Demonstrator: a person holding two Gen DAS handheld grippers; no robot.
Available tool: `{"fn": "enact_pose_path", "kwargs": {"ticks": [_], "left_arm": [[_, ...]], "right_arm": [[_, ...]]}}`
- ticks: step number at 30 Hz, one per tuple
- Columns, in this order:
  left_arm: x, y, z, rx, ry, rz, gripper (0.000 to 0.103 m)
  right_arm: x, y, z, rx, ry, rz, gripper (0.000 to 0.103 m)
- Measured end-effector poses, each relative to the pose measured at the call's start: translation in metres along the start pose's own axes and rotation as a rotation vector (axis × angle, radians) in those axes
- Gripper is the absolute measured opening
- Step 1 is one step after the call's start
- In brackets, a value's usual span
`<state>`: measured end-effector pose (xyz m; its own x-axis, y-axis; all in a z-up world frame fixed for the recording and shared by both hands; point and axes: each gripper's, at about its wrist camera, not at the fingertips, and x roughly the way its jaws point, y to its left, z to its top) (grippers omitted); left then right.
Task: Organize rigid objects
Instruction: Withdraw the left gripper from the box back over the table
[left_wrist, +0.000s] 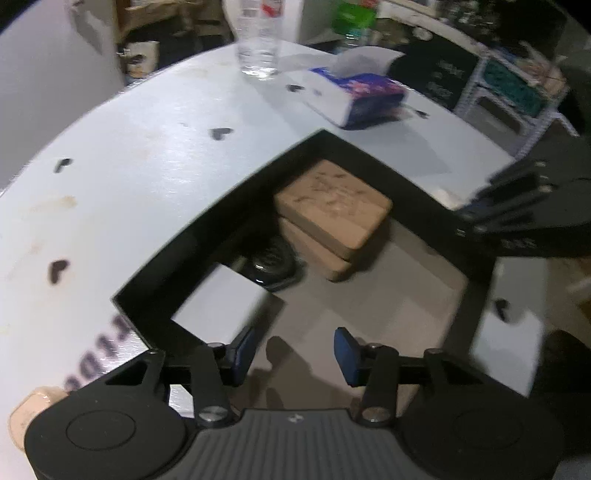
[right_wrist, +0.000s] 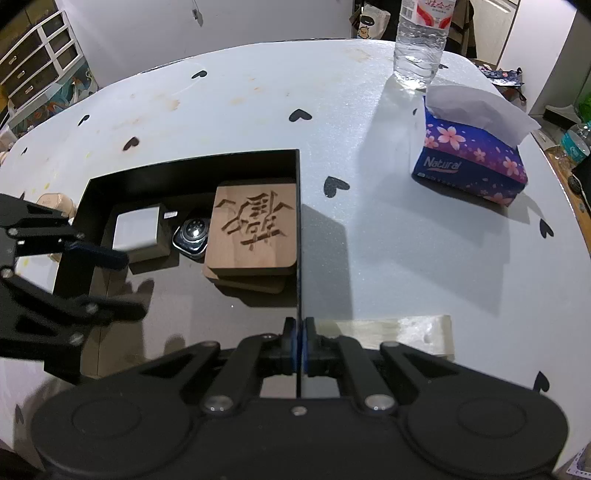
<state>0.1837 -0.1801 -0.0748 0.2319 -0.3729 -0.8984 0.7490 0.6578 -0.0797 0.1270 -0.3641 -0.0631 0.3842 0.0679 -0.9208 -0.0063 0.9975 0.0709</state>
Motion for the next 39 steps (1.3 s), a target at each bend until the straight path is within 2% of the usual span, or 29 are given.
{"fn": "enact_pose_path", "kwargs": {"ticks": [6,15,26,28,31,34,39], "left_arm": [[-0.002,0.005,0.002,-0.064,-0.003,0.037,0.047],[-0.030,-0.004,-0.004,-0.154,-0.061,0.017,0.049],[-0.074,-0.018,-0.022,-0.255,-0.145,0.077,0.073],[-0.081,-0.017,-0.027,-0.303,-0.164,0.095,0.084],[-0.092,-0.017,-0.036,-0.379,-0.196,0.109,0.093],[-0.102,-0.020,-0.045,-0.409,-0.227,0.150,0.099],[-0.114,-0.021,-0.059,-0.475,-0.278,0.201,0.103]], "right_arm": [[0.000,-0.001,0.000,0.003,-0.001,0.003,0.003],[0.000,-0.001,-0.001,0.002,-0.004,0.004,0.003],[-0.002,-0.002,-0.002,-0.003,-0.013,0.009,0.003],[-0.001,-0.002,-0.002,-0.004,-0.014,0.009,0.003],[-0.001,-0.002,-0.002,-0.005,-0.014,0.008,0.003],[-0.002,-0.001,-0.002,-0.009,-0.014,0.009,0.004],[-0.002,0.000,-0.002,-0.016,-0.013,0.007,0.004]]}}
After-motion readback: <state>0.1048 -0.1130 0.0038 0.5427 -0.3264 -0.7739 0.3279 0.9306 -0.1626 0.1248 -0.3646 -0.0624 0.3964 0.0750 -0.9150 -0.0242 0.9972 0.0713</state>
